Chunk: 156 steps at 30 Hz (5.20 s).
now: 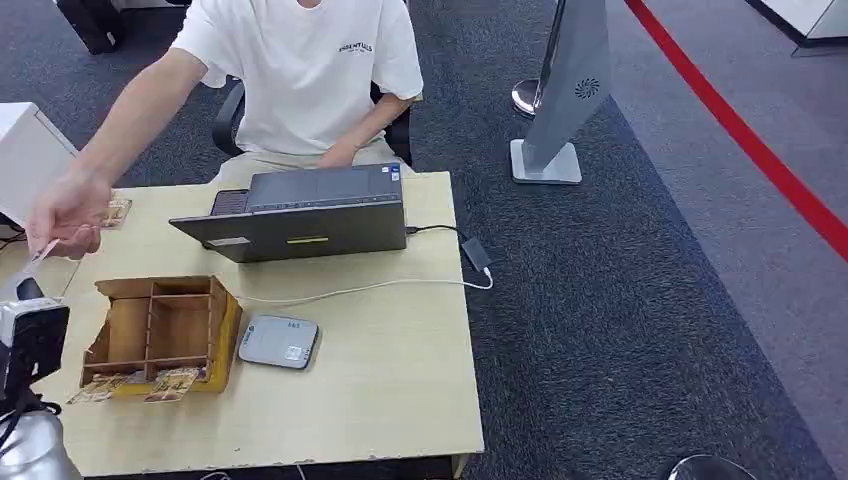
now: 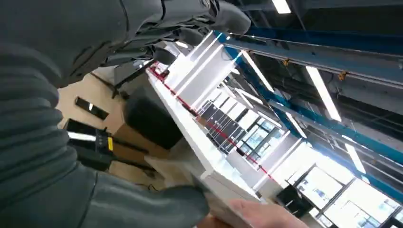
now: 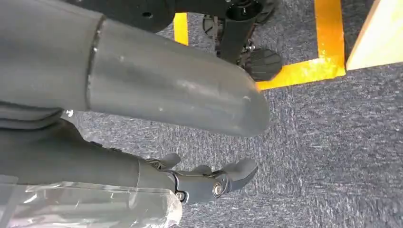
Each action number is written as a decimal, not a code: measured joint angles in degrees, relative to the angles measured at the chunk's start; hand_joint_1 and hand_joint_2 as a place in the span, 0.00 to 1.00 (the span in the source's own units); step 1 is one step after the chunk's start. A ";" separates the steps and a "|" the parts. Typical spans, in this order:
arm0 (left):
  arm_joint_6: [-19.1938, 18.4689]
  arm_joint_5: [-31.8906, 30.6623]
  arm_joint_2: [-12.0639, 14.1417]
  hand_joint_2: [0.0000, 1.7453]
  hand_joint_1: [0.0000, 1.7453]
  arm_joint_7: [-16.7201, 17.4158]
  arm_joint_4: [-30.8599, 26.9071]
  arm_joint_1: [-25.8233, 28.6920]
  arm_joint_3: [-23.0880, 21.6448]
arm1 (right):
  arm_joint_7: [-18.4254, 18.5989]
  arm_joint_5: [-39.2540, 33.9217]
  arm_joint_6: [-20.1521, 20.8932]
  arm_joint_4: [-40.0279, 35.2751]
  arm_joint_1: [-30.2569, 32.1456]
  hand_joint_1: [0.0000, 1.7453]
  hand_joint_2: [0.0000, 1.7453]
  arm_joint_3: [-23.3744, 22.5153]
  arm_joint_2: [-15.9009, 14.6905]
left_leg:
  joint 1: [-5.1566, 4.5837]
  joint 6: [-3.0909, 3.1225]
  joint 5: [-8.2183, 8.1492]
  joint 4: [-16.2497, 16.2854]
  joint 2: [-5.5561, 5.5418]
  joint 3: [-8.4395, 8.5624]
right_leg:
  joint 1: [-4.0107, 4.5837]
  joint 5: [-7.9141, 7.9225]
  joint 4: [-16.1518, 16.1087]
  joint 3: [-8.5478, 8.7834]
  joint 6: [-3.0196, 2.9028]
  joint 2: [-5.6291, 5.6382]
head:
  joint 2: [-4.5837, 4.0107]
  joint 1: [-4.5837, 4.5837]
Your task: Pass the card to the sensor for recognition and then transmit it.
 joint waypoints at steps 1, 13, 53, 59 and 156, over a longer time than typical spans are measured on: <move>0.63 -1.77 0.42 1.00 1.00 0.48 0.11 -0.51 -0.72 | 0.22 0.26 0.17 0.02 -0.05 0.00 0.00 0.31 0.09 | 0.00 0.00 0.00 0.00 0.00 0.00 | 0.00 0.00 0.00 0.00 0.00 0.00 | 0.00 -0.04; 9.39 -22.93 5.35 1.00 1.00 5.20 4.41 -7.69 -10.02 | 2.56 3.76 0.50 0.52 -0.52 0.00 0.00 2.71 0.83 | 0.00 -0.02 0.06 0.00 0.02 0.00 | 0.00 0.05 0.01 -0.02 -0.06 0.02 | 0.00 -0.04; 15.21 -33.06 5.20 1.00 1.00 14.68 -3.61 7.32 -32.12 | 2.99 2.03 -1.40 0.83 1.34 0.00 0.00 3.39 0.90 | 0.00 0.00 0.05 0.00 0.09 -0.09 | 0.00 0.06 -0.01 -0.10 -0.06 0.09 | 0.00 -0.04; 13.94 -32.36 6.73 1.00 1.00 17.07 1.62 7.16 -33.13 | 2.88 2.25 -1.22 0.83 1.38 0.00 0.00 3.36 0.90 | 0.00 -0.01 0.09 0.00 0.09 -0.07 | 0.00 0.10 0.01 -0.10 -0.11 0.09 | 0.00 -0.02; 15.69 -39.79 9.13 1.00 1.00 17.08 -18.21 2.57 -43.53 | 4.26 5.20 -0.61 1.16 0.78 0.00 0.00 3.76 1.25 | 0.00 0.01 0.12 0.00 0.05 -0.16 | 0.00 0.11 0.02 -0.16 -0.11 0.02 | 0.00 -0.04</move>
